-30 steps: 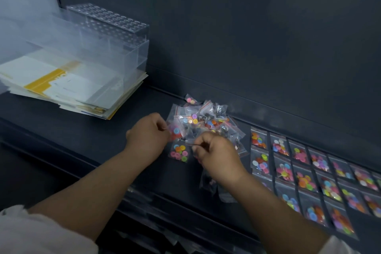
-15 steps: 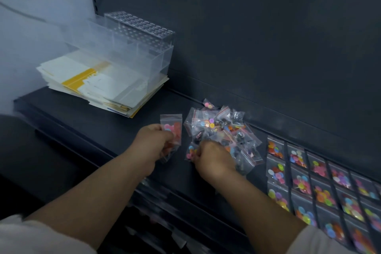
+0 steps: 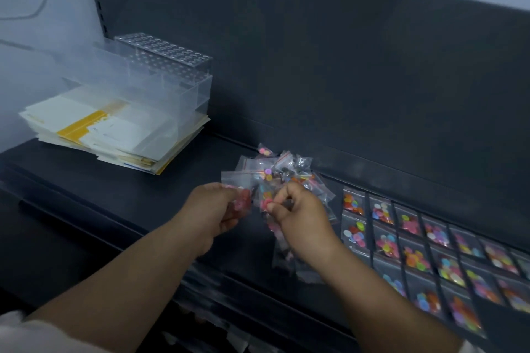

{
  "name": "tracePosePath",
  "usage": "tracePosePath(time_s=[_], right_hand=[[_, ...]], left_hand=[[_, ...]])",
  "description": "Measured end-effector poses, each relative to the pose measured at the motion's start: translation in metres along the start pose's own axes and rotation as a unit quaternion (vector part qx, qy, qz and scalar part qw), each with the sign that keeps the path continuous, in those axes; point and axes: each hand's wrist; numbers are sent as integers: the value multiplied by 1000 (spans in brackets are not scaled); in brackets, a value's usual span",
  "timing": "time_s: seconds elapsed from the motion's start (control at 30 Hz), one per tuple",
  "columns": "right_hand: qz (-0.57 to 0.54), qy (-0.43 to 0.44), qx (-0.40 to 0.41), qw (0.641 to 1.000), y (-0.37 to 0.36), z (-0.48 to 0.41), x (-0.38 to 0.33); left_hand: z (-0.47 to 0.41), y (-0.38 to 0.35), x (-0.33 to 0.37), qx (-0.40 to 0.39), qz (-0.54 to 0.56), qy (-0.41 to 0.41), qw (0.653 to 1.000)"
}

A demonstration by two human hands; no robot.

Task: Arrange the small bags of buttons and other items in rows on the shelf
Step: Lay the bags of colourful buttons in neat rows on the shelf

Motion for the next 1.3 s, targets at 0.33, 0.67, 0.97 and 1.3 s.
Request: tracePosePath(time_s=[0.33, 0.67, 0.97, 1.3], right_hand=[[24, 38, 60, 997, 77, 13, 26], [-275, -249, 24, 928, 170, 27, 60], [-315, -264, 69, 909, 238, 45, 96], [-256, -286, 106, 917, 309, 67, 141]], left_hand=[[49, -79, -16, -156, -54, -21, 986], [95, -150, -36, -190, -153, -111, 963], [132, -205, -63, -228, -202, -103, 947], [157, -260, -91, -197, -173, -37, 964]])
Point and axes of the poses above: each hand's wrist, its own z-axis away from the middle knuckle, its own y-axis out of the back of the hand, x = y × z, and after that the axes turned 13 degrees about x, right-handed
